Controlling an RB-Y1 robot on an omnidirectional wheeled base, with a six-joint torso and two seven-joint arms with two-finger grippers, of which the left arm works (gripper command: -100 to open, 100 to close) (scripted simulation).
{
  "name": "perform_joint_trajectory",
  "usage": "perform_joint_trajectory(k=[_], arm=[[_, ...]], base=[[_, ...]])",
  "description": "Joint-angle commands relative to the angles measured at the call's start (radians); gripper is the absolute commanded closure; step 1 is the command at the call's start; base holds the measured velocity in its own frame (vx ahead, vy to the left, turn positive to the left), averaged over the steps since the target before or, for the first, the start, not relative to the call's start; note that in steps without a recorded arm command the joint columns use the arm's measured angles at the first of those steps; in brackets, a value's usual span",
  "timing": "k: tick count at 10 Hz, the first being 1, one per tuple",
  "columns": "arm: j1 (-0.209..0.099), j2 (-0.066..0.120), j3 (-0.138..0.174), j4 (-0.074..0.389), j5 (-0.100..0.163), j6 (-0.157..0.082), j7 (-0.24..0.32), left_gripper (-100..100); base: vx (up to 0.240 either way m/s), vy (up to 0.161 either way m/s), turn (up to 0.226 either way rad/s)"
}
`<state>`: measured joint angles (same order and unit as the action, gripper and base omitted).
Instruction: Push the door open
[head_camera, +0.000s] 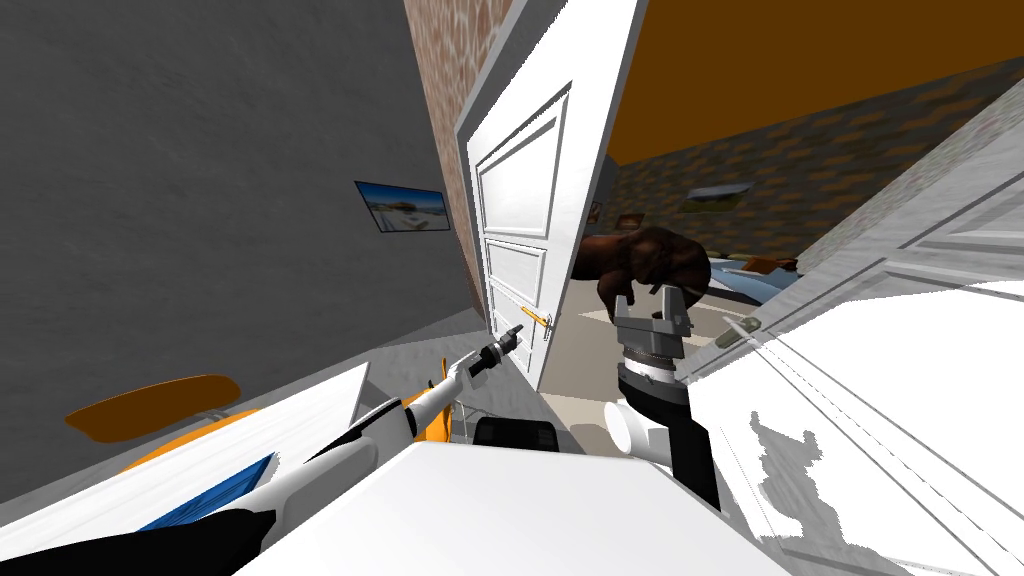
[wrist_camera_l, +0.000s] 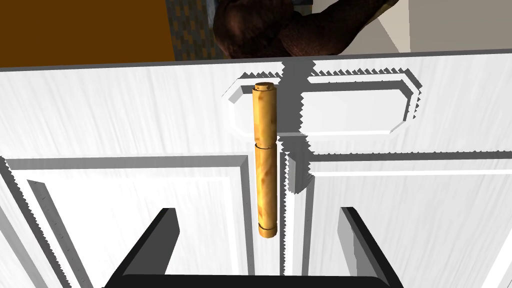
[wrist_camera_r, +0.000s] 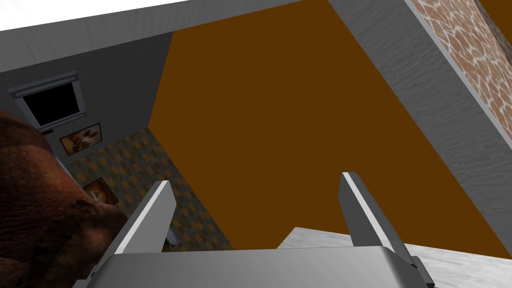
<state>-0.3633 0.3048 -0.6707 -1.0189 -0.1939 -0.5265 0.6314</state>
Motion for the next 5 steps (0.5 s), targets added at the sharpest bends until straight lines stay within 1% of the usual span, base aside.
perform_joint_trajectory(k=[1, 2, 3, 5], arm=[[0.000, 0.000, 0.000, 0.000, 0.000, 0.000, 0.000, -100], [0.000, 0.009, -0.005, -0.002, 0.000, -0.007, 0.007, -100], [0.000, 0.009, -0.005, -0.002, 0.000, -0.007, 0.007, -100], [0.000, 0.009, -0.005, -0.002, 0.000, -0.007, 0.007, -100]], base=[[-0.008, 0.003, -0.027], [0.011, -0.005, 0.037], [0.017, -0.007, 0.056], [0.007, 0.001, -0.009]])
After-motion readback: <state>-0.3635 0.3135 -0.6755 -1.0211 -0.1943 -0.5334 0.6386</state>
